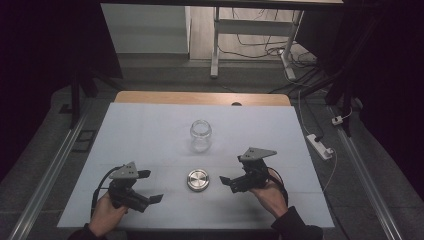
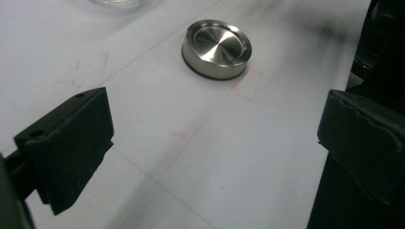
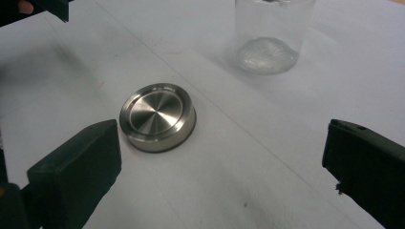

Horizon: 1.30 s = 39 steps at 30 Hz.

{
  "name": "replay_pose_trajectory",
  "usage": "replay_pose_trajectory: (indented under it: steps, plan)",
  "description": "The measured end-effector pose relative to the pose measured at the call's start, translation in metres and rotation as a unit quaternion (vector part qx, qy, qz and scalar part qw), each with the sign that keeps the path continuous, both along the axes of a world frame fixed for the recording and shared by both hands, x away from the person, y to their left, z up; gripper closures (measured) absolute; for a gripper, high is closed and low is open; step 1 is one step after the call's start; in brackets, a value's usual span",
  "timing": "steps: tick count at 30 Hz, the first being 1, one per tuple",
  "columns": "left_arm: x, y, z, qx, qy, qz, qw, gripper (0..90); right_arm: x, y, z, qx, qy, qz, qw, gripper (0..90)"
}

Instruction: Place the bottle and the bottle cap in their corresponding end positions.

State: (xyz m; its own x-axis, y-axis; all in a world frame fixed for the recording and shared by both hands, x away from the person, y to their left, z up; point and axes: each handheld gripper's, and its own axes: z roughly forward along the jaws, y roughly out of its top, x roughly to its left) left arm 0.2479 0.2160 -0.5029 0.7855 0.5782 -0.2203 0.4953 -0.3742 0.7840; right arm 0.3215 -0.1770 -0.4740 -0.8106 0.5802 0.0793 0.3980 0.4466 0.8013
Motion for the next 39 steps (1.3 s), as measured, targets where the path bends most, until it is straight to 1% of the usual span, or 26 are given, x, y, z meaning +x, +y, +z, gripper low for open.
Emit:
replay_pose_trajectory:
  steps: [6, 10, 14, 18, 21, 26, 30, 34, 39]
  plan:
    - [-0.010, 0.014, -0.002, -0.007, 0.005, 0.017, 0.9998, 0.0, -0.013, -0.015, 0.001, -0.001, -0.009, -0.010, 0.9999, 0.0]
    - [-0.017, 0.025, -0.003, -0.013, 0.005, 0.031, 0.9994, 0.0, -0.020, -0.025, 0.000, -0.009, -0.016, -0.022, 0.9996, 0.0]
    - [-0.025, 0.036, -0.004, -0.018, 0.006, 0.045, 0.9988, 0.0, -0.026, -0.037, 0.001, -0.002, -0.014, -0.036, 0.9992, 0.0]
    - [-0.032, 0.046, -0.006, -0.023, 0.008, 0.059, 0.9980, 0.0, -0.031, -0.050, 0.001, -0.003, -0.015, -0.054, 0.9984, 0.0]
    - [-0.037, 0.054, -0.006, -0.030, 0.010, 0.069, 0.9971, 0.0, -0.035, -0.060, 0.000, 0.000, -0.013, -0.066, 0.9977, 0.0]
    - [-0.044, 0.064, -0.008, -0.034, 0.009, 0.086, 0.9957, 0.0, -0.041, -0.075, -0.002, -0.002, -0.011, -0.086, 0.9962, 0.0]
    - [-0.049, 0.070, -0.011, -0.042, 0.013, 0.095, 0.9945, 0.0, -0.046, -0.086, -0.004, -0.008, -0.012, -0.102, 0.9947, 0.0]
    - [-0.053, 0.074, -0.013, -0.039, 0.014, 0.104, 0.9937, 0.0, -0.050, -0.095, -0.007, -0.013, -0.013, -0.115, 0.9932, 0.0]
    - [-0.057, 0.078, -0.016, -0.019, 0.012, 0.120, 0.9926, 0.0, -0.055, -0.105, -0.011, -0.018, -0.006, -0.130, 0.9913, 0.0]
